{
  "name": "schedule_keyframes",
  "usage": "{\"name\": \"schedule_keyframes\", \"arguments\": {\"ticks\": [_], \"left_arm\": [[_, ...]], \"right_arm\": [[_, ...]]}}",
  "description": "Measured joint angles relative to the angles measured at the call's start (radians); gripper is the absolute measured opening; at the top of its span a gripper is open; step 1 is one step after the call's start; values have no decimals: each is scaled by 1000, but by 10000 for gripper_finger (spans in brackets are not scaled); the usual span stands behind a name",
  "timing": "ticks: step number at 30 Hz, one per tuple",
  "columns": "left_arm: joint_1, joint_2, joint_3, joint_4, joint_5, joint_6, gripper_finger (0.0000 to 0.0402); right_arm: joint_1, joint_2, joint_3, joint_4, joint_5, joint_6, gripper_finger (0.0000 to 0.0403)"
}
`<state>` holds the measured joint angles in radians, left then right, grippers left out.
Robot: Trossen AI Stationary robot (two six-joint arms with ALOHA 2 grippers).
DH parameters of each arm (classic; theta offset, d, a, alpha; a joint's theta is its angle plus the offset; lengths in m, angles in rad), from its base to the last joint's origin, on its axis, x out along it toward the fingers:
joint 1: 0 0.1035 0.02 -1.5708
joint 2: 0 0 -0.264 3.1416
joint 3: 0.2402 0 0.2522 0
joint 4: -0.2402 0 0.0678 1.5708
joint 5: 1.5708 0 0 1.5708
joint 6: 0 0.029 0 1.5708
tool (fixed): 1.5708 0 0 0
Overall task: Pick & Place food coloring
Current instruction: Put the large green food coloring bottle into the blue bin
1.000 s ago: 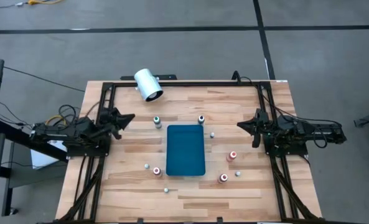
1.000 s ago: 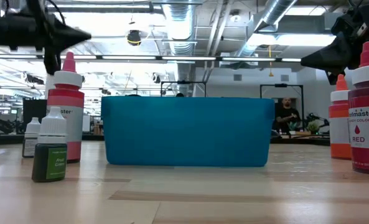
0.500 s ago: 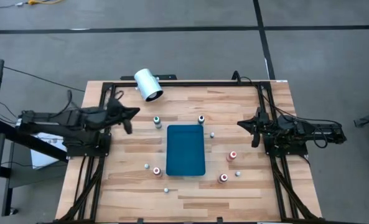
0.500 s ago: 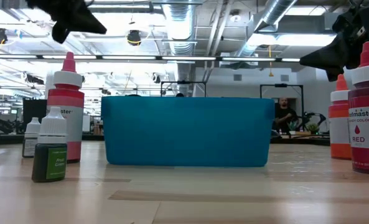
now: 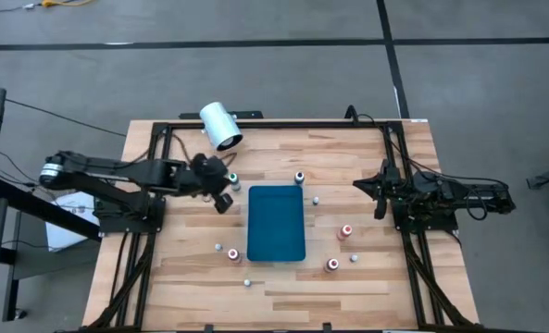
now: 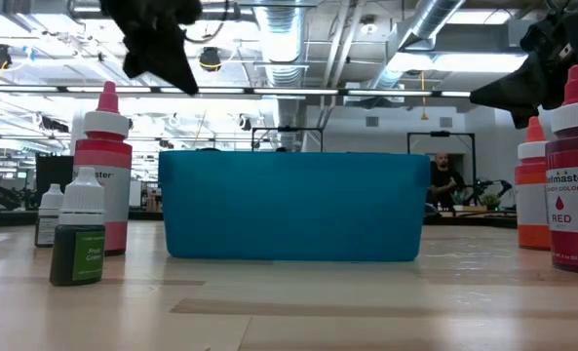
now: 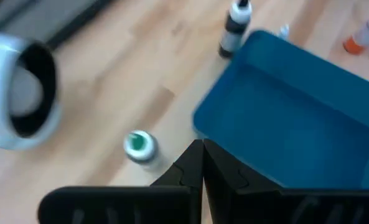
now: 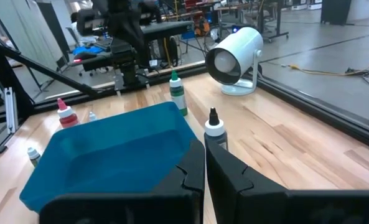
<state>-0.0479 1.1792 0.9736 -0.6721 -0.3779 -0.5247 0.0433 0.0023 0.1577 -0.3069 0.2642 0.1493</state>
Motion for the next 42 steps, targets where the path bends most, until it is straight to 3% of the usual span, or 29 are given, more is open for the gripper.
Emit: {"name": "schedule_keyframes", "arguments": {"ticks": [4, 31, 38, 42], "left_arm": [[0, 50, 0, -25, 66, -16, 0], [-1, 48, 1, -10, 81, -20, 3], [-1, 50, 1, -9, 72, -43, 53], [-1, 50, 1, -9, 4, -91, 100]], "right_arm": [[0, 0, 0, 0, 0, 0, 7], [0, 0, 0, -3, 0, 0, 7], [0, 0, 0, -3, 0, 0, 7], [0, 0, 0, -7, 0, 0, 7]]}}
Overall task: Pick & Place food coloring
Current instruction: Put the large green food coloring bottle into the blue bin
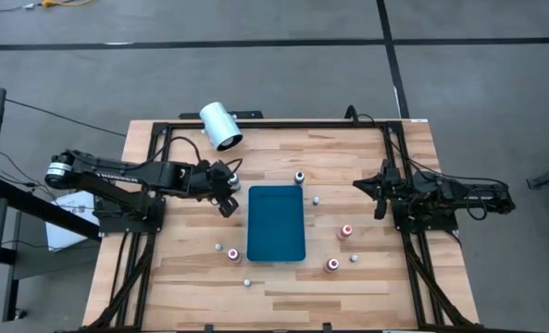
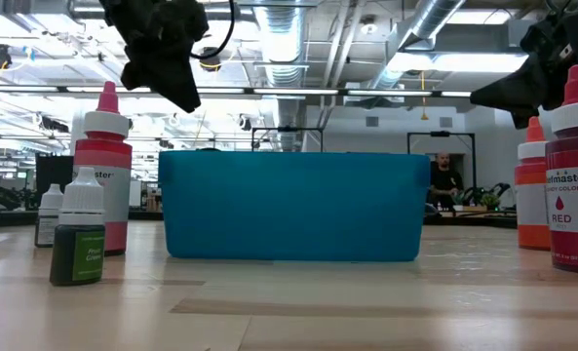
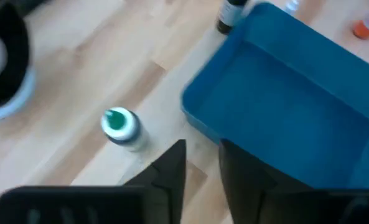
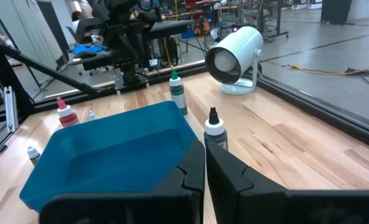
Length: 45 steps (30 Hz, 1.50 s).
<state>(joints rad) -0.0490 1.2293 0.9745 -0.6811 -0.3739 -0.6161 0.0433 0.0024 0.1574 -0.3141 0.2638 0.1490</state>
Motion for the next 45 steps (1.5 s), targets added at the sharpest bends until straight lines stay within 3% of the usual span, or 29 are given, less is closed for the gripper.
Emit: {"name": "schedule_keyframes", "arguments": {"ticks": [5, 15, 24, 29, 45], "left_arm": [[1, 0, -10, 1, -86, -19, 137], [50, 19, -12, 2, -74, -87, 165], [132, 143, -13, 37, 122, -169, 200], [168, 168, -11, 46, 179, -209, 216], [225, 168, -10, 42, 96, -301, 217]], "right_arm": [[0, 0, 0, -1, 0, 0, 7], [0, 0, 0, -15, 0, 0, 7], [0, 0, 0, -37, 0, 0, 7], [0, 0, 0, -48, 0, -1, 7], [0, 0, 0, -48, 0, 0, 7]]}}
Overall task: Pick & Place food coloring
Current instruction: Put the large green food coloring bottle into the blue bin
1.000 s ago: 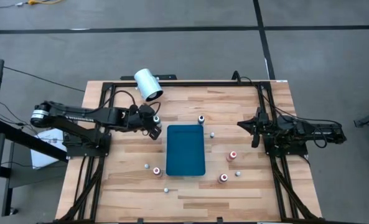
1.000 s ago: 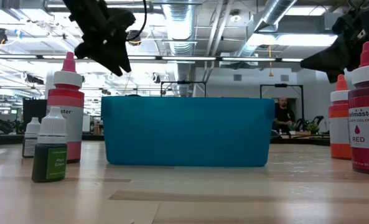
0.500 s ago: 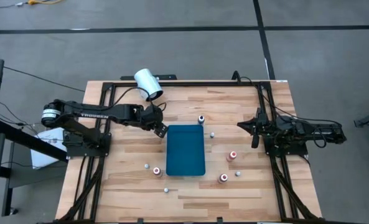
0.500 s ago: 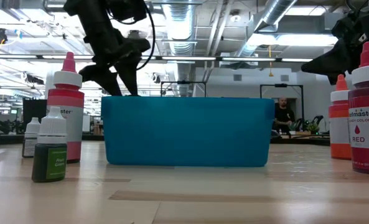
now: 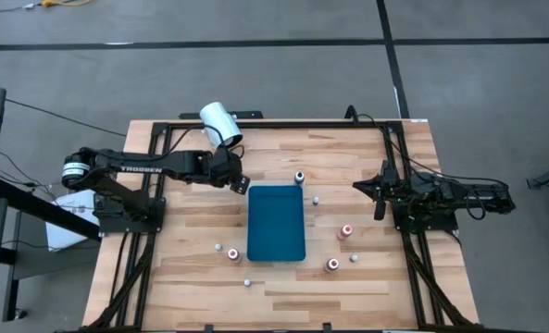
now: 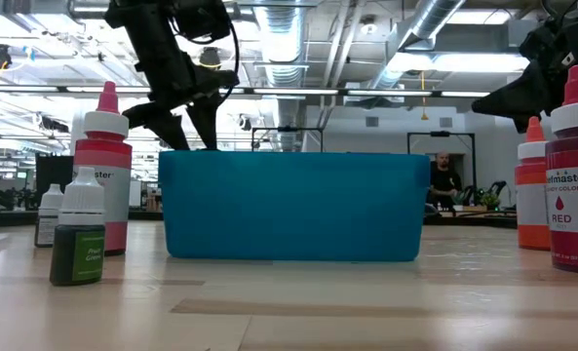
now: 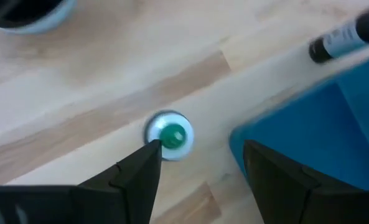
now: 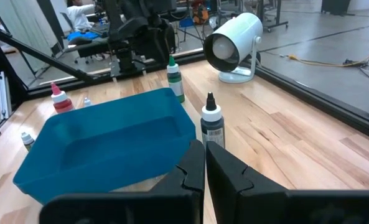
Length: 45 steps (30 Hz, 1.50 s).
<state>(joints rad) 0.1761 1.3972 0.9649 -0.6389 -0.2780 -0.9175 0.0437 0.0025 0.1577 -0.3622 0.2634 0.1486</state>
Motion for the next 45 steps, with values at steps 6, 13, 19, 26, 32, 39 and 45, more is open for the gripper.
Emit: {"name": "schedule_keyframes", "arguments": {"ticks": [6, 13, 19, 26, 32, 39, 45], "left_arm": [[0, 0, 0, -7, -29, -11, 217], [0, 8, 1, -61, -70, -11, 217], [0, 65, 2, -36, -63, -8, 217], [1, 131, 2, -22, -72, -4, 217], [2, 174, 2, 34, -75, 4, 217], [3, 177, 1, 36, -82, 8, 217], [3, 177, 1, 27, -83, 9, 207]], "right_arm": [[0, 0, 0, 0, 0, 0, 7], [0, 0, 0, 4, 0, 0, 7], [0, 0, 0, 4, 1, 1, 7], [0, 0, 0, 4, 0, 9, 7], [0, 0, 0, 4, 0, 9, 7], [0, 0, 0, 4, 0, 9, 7], [0, 0, 0, 4, 0, 9, 7]]}}
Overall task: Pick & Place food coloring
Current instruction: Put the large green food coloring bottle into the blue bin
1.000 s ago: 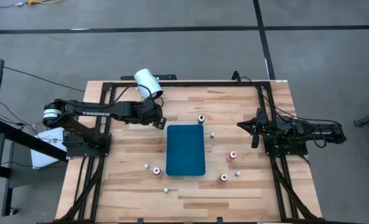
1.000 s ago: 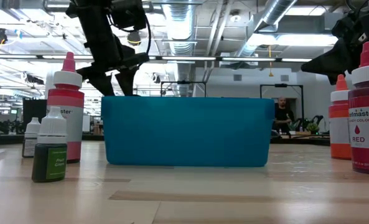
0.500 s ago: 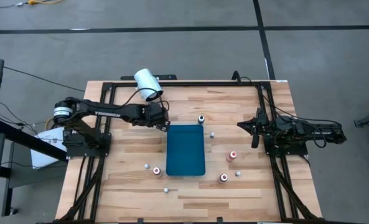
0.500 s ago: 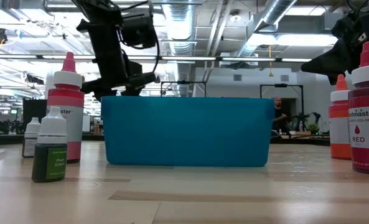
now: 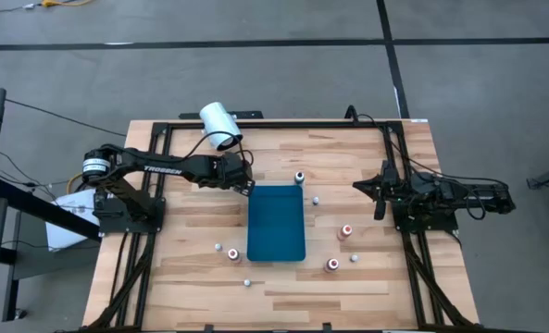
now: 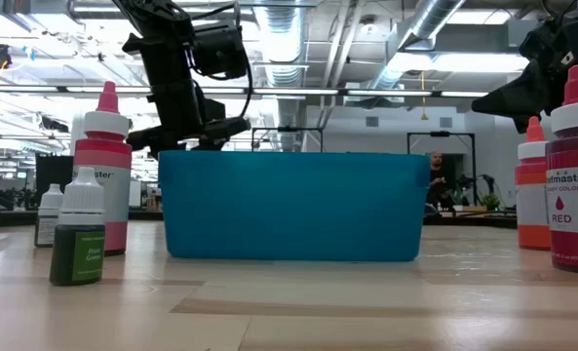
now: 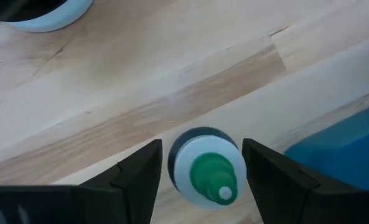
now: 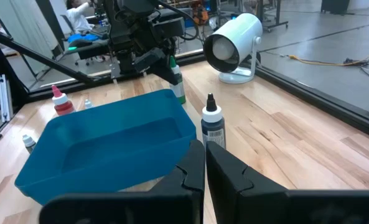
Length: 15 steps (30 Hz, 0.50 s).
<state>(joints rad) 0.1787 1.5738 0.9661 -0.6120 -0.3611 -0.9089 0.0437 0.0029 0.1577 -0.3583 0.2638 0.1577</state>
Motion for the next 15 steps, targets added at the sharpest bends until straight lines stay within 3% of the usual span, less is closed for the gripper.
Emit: {"name": "schedule_keyframes", "arguments": {"ticks": [8, 15], "left_arm": [[0, -1, 0, -2, 9, 12, 138], [0, -2, 0, -3, 13, 12, 151]], "right_arm": [[0, 0, 0, 0, 0, 0, 7], [0, 0, 0, 0, 0, 0, 7]]}}
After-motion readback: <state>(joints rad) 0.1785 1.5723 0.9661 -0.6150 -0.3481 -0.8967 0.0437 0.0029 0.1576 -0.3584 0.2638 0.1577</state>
